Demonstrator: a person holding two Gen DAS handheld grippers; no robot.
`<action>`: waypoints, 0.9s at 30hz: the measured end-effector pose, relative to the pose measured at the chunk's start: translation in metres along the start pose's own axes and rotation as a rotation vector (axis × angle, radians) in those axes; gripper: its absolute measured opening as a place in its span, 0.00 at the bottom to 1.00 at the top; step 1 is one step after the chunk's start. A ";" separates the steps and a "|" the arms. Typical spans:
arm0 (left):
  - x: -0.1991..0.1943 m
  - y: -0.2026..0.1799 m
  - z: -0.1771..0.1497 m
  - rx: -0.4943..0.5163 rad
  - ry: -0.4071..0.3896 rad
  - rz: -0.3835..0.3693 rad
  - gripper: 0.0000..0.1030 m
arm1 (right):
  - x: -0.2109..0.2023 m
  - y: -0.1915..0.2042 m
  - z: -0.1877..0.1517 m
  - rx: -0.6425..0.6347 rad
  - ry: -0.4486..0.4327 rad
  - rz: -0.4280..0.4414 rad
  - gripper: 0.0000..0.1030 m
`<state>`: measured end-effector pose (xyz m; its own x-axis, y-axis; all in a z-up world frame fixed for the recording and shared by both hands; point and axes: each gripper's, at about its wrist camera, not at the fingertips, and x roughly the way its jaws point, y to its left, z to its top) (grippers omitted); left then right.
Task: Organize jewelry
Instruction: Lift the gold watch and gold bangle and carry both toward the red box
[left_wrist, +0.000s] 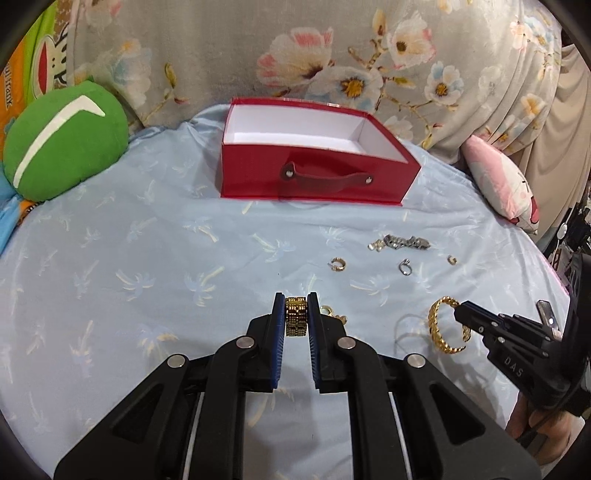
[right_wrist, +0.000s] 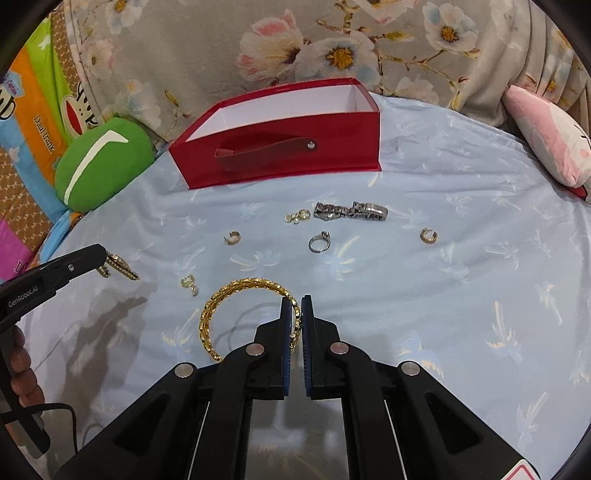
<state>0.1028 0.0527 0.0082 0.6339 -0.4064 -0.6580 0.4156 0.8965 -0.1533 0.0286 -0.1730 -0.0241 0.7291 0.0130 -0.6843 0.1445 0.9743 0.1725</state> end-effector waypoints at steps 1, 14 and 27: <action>-0.007 0.000 0.003 0.002 -0.013 -0.002 0.11 | -0.004 -0.001 0.004 0.003 -0.011 0.003 0.04; -0.042 -0.007 0.066 0.068 -0.139 0.039 0.11 | -0.032 -0.015 0.076 -0.026 -0.164 -0.007 0.04; 0.022 -0.008 0.191 0.082 -0.218 0.076 0.11 | 0.046 -0.039 0.222 -0.046 -0.185 0.007 0.04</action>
<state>0.2381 0.0031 0.1359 0.7875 -0.3752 -0.4889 0.4075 0.9122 -0.0437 0.2050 -0.2606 0.0949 0.8414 -0.0178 -0.5402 0.1113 0.9837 0.1410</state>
